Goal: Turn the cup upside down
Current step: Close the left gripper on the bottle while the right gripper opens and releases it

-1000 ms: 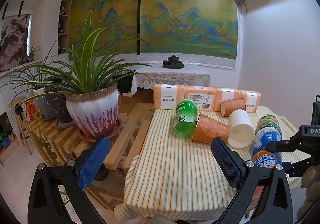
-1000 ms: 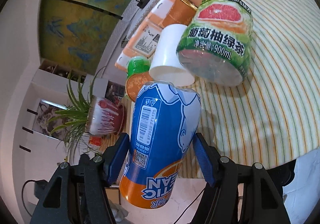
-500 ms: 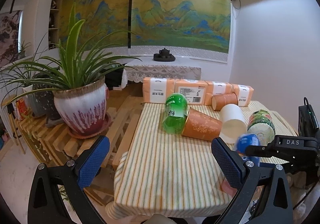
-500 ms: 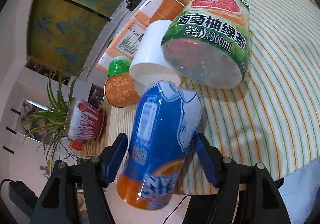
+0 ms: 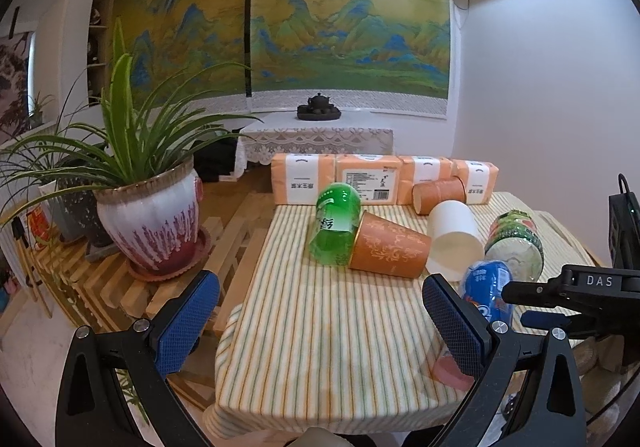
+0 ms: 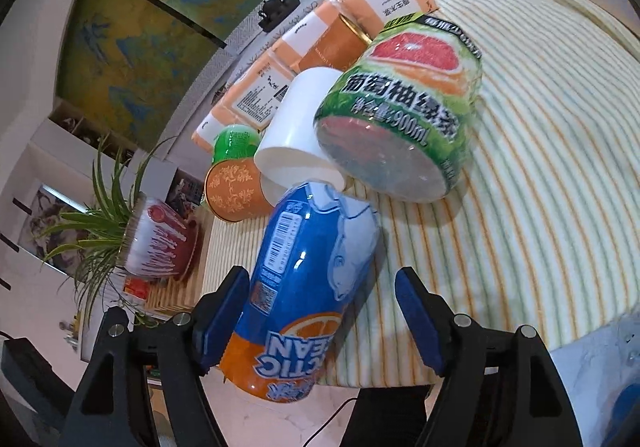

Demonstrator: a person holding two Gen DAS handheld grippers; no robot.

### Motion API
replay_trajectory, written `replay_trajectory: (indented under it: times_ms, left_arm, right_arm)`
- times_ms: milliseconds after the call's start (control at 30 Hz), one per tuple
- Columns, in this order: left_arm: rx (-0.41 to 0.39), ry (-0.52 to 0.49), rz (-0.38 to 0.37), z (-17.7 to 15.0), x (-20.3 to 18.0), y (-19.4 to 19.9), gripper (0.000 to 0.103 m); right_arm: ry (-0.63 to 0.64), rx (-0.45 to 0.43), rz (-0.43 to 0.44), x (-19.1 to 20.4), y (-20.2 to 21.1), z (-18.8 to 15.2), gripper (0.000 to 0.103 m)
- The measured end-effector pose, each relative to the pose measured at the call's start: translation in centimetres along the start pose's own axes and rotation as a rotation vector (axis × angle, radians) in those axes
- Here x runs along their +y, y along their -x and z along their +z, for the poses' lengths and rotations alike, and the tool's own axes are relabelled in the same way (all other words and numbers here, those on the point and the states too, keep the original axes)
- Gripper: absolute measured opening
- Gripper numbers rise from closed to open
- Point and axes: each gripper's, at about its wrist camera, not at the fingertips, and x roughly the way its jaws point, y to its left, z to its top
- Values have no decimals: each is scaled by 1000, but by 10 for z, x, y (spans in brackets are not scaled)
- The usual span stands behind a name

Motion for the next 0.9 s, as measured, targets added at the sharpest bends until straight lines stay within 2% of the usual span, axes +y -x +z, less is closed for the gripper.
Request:
replay_trajectory:
  times_ms: [167, 333, 567, 700, 900]
  left_arm:
    - [26, -18, -31, 3, -9, -5, 103]
    - [74, -62, -99, 11, -25, -15, 103]
    - [268, -163, -293, 28, -66, -51, 103]
    - [391, -235, -368, 32, -94, -75, 103]
    - [566, -244, -446, 38, -116, -111, 103]
  right_arm:
    - [16, -11, -1, -7, 11, -5, 72]
    - [87, -73, -61, -10, 30, -13, 72]
    - [202, -178, -179, -12, 58, -25, 72]
    - [262, -223, -242, -10, 69, -32, 72]
    - [288, -251, -277, -14, 78, -39, 72]
